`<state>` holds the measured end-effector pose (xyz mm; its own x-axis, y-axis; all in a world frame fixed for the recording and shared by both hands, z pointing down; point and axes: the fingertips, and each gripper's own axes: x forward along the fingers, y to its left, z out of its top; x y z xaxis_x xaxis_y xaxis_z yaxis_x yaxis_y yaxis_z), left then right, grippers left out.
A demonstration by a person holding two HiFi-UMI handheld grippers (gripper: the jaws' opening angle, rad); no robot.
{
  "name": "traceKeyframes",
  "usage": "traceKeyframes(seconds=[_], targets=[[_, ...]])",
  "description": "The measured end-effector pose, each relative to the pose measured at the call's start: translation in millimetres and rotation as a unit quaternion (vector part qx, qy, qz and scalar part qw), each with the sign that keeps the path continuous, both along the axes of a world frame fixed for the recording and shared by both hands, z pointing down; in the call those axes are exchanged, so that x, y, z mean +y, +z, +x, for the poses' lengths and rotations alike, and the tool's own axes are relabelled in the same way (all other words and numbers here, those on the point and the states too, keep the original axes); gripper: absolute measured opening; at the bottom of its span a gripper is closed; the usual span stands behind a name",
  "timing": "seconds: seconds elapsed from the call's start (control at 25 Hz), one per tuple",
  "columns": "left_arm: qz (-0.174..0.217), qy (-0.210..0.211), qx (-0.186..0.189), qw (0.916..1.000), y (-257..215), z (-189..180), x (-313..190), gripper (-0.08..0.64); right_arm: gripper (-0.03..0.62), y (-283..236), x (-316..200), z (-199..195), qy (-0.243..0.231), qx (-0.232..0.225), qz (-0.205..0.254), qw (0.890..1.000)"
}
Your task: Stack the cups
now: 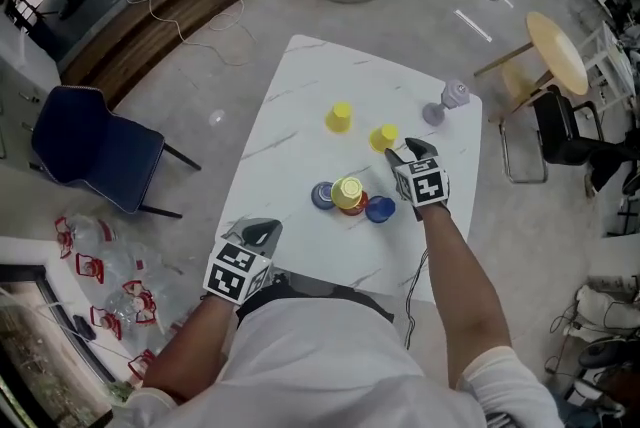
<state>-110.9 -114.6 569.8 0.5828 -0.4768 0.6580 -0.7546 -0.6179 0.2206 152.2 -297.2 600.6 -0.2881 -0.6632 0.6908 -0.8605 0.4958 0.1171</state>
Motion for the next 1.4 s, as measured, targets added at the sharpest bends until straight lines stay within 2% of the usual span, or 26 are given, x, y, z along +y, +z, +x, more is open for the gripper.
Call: traceKeyframes(seconds=[0.08, 0.28, 0.52, 0.68, 0.92, 1.08, 1.4], targets=[[-0.002, -0.019, -0.004, 0.9998, -1.1, -7.3, 3.3, 0.008, 0.253, 15.0, -17.0, 1.8, 0.004, -0.002, -0.014, 1.000], [-0.007, -0.066, -0.008, 0.9978, -1.9, -23.2, 12.5, 0.008, 0.262, 44.6, -44.7, -0.3, -0.002, 0.016, -0.046, 0.999], [-0.010, -0.078, -0.012, 0.9968, 0.6, -24.1, 16.6, 0.008, 0.215, 55.0, -47.5, 1.0, -0.008, 0.020, -0.059, 0.998], [-0.008, -0.059, -0.011, 0.9982, 0.2, -13.5, 7.5, 0.008, 0.213, 29.0, -39.0, -3.5, -0.015, 0.002, -0.029, 0.999], [0.006, -0.005, -0.003, 1.0000, -7.0, 7.9, -6.8, 0.008, 0.213, -47.6, 8.4, -10.6, -0.019, -0.041, 0.032, 0.998], [0.015, 0.029, 0.005, 0.9994, -11.0, 24.8, -12.5, 0.008, 0.213, -68.4, 60.1, -12.1, -0.027, -0.054, 0.015, 0.998], [0.015, 0.078, 0.008, 0.9968, -10.7, 38.4, -6.0, 0.008, 0.213, -45.8, 129.0, -33.1, -0.053, -0.003, -0.026, 0.998]])
